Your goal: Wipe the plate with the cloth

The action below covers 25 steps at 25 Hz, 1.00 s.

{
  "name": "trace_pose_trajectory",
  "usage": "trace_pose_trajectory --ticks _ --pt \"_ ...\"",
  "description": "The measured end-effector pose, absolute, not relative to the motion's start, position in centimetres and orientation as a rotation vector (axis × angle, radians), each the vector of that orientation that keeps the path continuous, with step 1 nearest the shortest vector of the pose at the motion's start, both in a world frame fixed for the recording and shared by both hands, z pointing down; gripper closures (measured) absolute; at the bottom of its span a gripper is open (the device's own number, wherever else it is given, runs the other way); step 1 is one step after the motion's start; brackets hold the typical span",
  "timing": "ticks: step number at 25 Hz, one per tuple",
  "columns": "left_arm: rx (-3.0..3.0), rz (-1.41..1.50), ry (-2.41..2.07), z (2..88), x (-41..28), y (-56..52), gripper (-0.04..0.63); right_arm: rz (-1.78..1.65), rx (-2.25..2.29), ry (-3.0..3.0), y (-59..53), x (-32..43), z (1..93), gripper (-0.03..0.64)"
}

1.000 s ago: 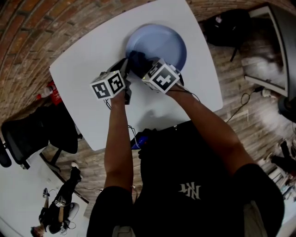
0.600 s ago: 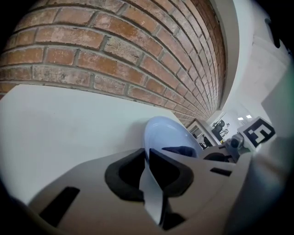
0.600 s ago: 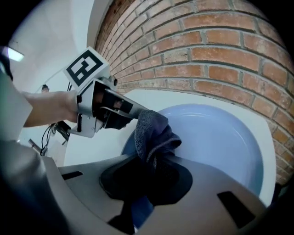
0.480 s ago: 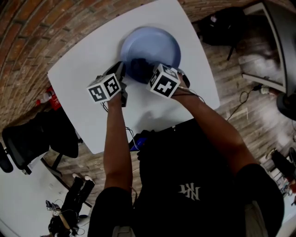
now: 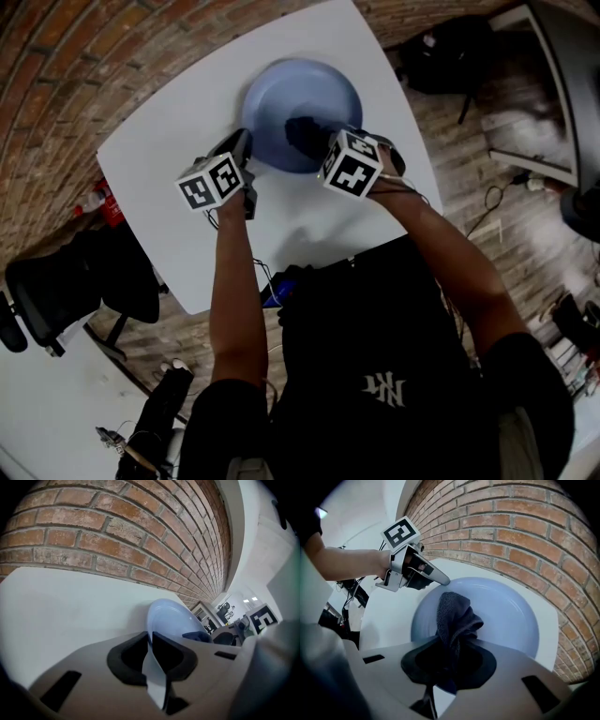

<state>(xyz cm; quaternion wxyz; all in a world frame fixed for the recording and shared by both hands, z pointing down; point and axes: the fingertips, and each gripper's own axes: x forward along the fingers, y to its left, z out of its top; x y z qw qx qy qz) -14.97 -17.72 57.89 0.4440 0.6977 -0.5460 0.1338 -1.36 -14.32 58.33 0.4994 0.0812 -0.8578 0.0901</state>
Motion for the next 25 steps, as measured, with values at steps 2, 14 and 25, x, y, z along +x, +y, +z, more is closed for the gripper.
trace_pose_trajectory --ticks 2,14,25 --pt "1.731 0.333 -1.354 57.9 -15.0 -17.7 0.561 0.200 0.204 -2.059 -14.8 -0.5 58.3 0.537" --pt "1.729 0.335 -1.359 57.9 -15.0 -17.7 0.561 0.087 0.310 -1.986 -19.3 3.5 58.2 0.537" --pt "1.726 0.335 -1.359 57.9 -14.9 -17.6 0.560 0.036 0.352 -1.975 -21.8 3.4 58.0 0.537"
